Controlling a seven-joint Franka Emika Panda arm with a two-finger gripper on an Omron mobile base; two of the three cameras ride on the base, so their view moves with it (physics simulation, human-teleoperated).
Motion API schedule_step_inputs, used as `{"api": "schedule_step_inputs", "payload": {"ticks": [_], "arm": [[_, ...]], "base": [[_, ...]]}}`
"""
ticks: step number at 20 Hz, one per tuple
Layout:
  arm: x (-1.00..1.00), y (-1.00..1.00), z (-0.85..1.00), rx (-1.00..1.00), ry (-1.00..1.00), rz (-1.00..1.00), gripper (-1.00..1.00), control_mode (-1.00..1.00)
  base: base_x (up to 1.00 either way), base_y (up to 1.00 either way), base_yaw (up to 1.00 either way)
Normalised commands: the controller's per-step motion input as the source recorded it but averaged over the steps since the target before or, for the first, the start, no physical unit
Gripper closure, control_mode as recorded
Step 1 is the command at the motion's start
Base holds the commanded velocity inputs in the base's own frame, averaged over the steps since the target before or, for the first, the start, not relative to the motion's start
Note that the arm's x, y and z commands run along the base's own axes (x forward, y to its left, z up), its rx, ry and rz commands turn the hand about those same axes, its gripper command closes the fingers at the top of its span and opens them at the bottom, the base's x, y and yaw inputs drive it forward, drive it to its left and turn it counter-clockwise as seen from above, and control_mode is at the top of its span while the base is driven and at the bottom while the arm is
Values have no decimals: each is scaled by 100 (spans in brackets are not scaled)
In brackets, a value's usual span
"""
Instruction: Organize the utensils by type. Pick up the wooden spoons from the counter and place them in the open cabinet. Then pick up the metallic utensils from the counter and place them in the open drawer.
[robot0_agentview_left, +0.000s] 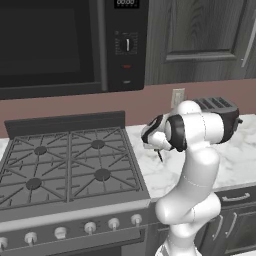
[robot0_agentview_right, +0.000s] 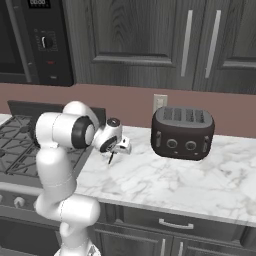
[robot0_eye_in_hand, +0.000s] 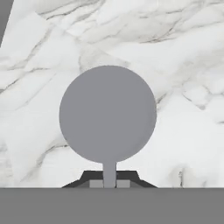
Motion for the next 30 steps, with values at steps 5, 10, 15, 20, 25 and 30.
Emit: {"api": "schedule_step_inputs", "payload": {"ticks": [5,10,15,20,25,30], "arm": [[-78,-28,27,0,-25,0,100,-100],[-56,-19,68,0,-9,0,100,-100],[-32,-13,100,0,0,0,100,-100],[-18,-10,100,2,0,0,100,-100],[-9,-12,100,3,7,0,100,-100],[-24,-5,74,0,9,0,100,-100]], "base": [[0,0,0],[0,0,0],[0,0,0],[0,0,0],[0,0,0],[0,0,0]]}}
